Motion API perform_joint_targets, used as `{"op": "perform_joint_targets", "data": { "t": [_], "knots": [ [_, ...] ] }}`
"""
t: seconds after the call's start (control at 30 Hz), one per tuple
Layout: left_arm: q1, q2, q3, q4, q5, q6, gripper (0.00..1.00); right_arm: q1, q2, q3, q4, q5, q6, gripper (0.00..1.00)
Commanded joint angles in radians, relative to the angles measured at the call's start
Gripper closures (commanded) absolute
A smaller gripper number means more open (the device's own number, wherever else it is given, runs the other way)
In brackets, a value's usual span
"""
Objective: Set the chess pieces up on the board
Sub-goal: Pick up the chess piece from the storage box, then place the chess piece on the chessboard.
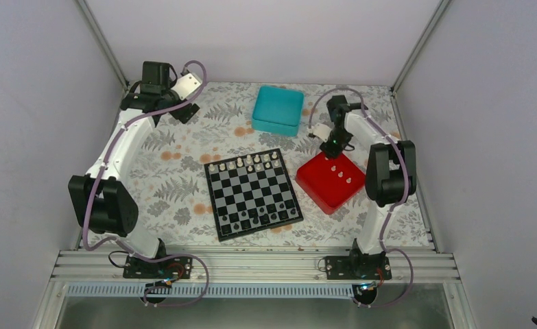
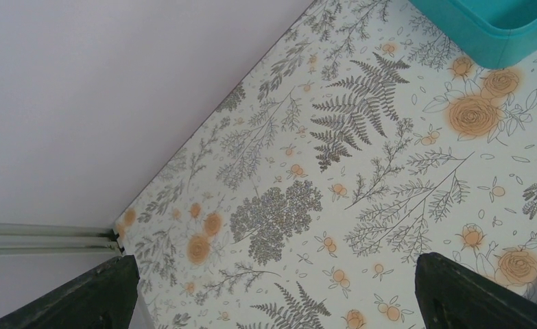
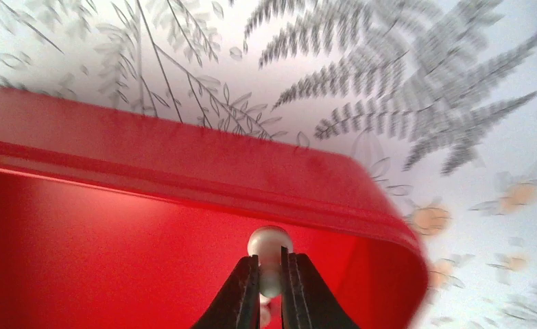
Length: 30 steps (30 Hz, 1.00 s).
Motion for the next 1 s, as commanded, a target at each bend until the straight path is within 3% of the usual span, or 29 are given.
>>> {"op": "perform_joint_targets", "data": {
  "t": [0.0,0.33,0.63,0.97],
  "knots": [
    [0.013,-0.028,-0.027,0.034,0.009,-0.014,0.0,0.08,-0.085,0.151,-0.134,0.046,0.028,0.93],
    [0.055,-0.034,-0.043,0.048,0.008,-0.038,0.0,0.333,-0.009,0.363,-0.173,-0.017,-0.008,0.94],
    [0.065,-0.06,-0.067,0.054,0.004,-0.062,0.0,0.571,0.267,0.745,-0.27,-0.063,-0.073,0.94],
    [0.076,-0.085,-0.138,0.068,-0.002,-0.062,0.0,0.78,0.425,0.789,-0.157,-0.114,-0.085,0.96]
  ]
}}
